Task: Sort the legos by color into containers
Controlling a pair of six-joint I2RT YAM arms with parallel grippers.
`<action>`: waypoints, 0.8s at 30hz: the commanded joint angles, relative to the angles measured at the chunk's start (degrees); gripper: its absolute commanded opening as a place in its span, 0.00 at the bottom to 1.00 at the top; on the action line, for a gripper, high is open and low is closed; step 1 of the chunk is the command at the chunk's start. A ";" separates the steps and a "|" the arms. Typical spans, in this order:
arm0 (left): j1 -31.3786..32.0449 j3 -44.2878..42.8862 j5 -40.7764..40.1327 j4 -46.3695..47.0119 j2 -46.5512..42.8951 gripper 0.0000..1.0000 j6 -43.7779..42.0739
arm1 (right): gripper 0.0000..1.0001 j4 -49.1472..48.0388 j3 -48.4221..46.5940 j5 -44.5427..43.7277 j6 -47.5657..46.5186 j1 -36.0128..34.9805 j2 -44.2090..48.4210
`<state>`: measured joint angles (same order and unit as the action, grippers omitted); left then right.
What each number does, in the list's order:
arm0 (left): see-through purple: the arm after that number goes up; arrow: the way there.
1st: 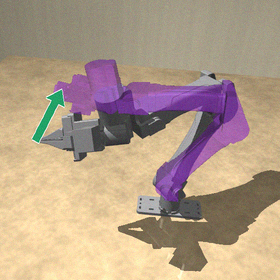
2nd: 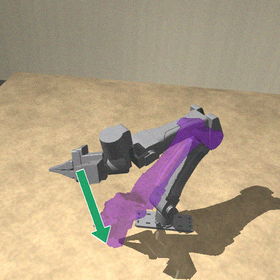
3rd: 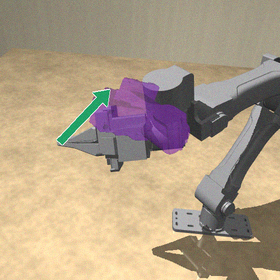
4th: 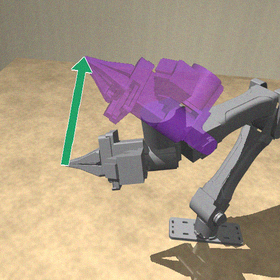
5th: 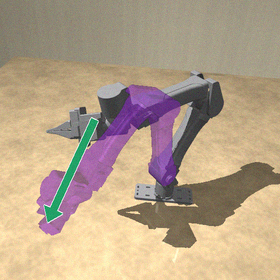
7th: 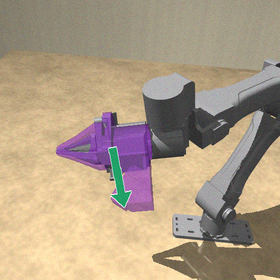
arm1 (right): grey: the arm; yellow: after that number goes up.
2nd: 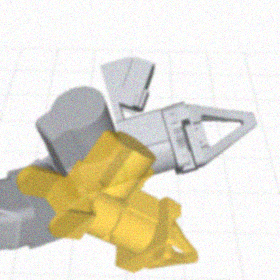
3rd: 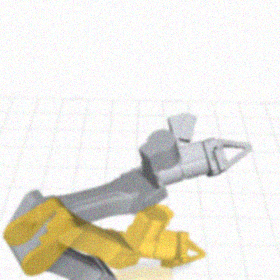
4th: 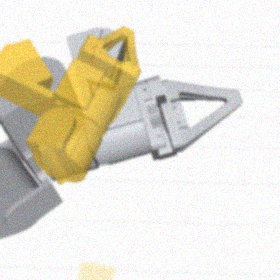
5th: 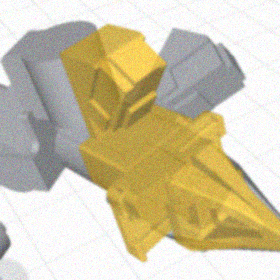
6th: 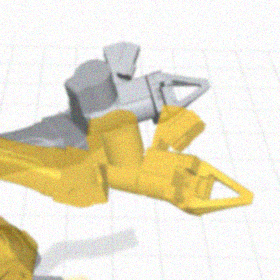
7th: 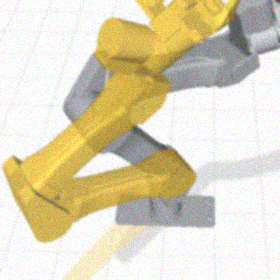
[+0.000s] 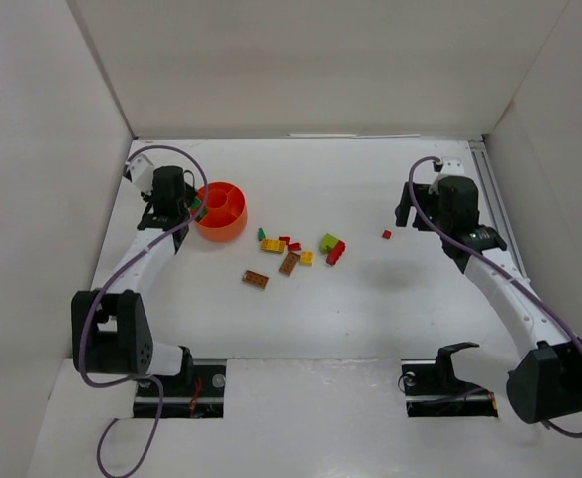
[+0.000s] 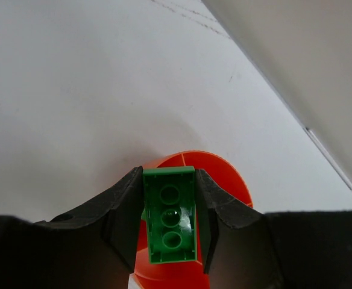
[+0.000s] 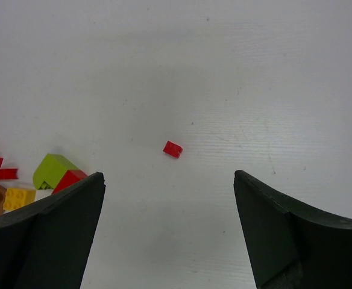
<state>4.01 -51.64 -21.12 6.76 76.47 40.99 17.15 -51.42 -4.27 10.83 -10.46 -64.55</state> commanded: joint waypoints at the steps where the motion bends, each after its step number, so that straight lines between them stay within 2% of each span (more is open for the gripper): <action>1: 0.03 -3.65 -2.51 3.43 3.24 0.21 0.05 | 0.92 -3.79 -3.34 -0.65 -1.34 0.35 -1.36; 12: 1.08 -6.01 -5.51 4.22 9.75 0.23 1.37 | 0.92 -3.79 -4.39 -1.79 -1.34 0.35 -2.95; 15: 3.01 -8.65 -11.45 1.68 12.30 0.23 1.28 | 0.92 -3.79 -4.39 -2.41 -1.34 0.35 -2.95; 18: 3.54 -11.11 -13.33 -1.92 14.14 0.23 1.98 | 0.92 -3.27 -4.39 -2.41 -1.34 0.35 -3.47; 24: 7.06 -11.12 -22.55 -5.35 13.62 0.21 3.30 | 0.92 -3.26 -4.39 -3.46 -1.34 0.35 -2.95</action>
<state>9.50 -60.49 -37.10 4.14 91.44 42.81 16.03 -53.12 -6.24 10.04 -10.46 -68.05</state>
